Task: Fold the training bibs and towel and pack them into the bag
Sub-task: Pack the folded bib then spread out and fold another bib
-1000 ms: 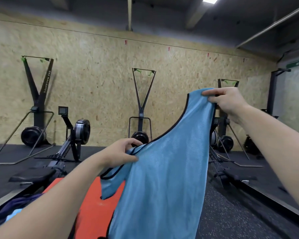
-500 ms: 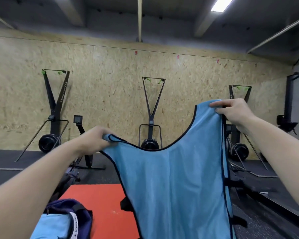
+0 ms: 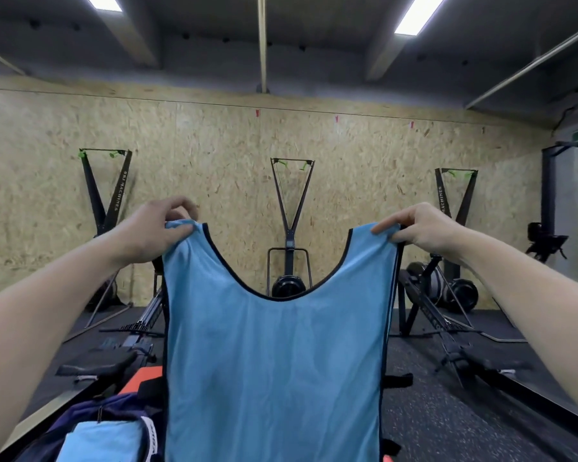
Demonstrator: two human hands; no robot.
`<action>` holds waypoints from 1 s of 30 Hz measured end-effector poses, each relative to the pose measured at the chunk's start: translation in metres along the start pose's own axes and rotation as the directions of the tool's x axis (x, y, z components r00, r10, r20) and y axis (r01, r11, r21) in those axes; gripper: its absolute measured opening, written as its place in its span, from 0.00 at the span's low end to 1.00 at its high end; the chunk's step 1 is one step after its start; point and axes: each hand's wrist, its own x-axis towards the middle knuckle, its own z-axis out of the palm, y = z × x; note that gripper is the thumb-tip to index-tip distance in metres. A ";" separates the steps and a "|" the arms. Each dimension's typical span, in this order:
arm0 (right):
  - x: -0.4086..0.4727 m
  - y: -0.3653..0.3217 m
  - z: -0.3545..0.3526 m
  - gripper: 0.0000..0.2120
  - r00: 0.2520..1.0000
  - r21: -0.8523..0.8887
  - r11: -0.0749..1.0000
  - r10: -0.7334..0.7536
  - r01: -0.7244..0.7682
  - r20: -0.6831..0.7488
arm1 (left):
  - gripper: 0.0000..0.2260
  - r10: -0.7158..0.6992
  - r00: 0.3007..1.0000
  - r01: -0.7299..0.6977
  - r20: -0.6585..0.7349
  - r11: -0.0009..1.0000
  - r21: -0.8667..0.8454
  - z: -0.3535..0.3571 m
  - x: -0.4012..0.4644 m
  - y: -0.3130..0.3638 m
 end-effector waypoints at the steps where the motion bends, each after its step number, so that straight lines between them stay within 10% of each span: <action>1: -0.001 -0.003 0.001 0.21 1.000 -0.001 1.000 -0.012 0.012 0.001 | 0.05 0.023 1.000 -0.022 -0.003 0.999 0.034 -0.002 -0.003 0.001; 10: -0.012 -0.028 0.003 0.21 0.998 -0.018 0.998 -0.054 0.054 -0.014 | 0.19 0.026 0.999 -0.021 -0.028 0.984 0.179 -0.033 -0.021 0.005; 30: 0.014 0.043 0.067 0.18 0.993 -0.047 0.998 0.046 -0.041 0.112 | 0.15 -0.062 0.990 0.041 0.126 0.986 0.162 0.040 -0.009 -0.062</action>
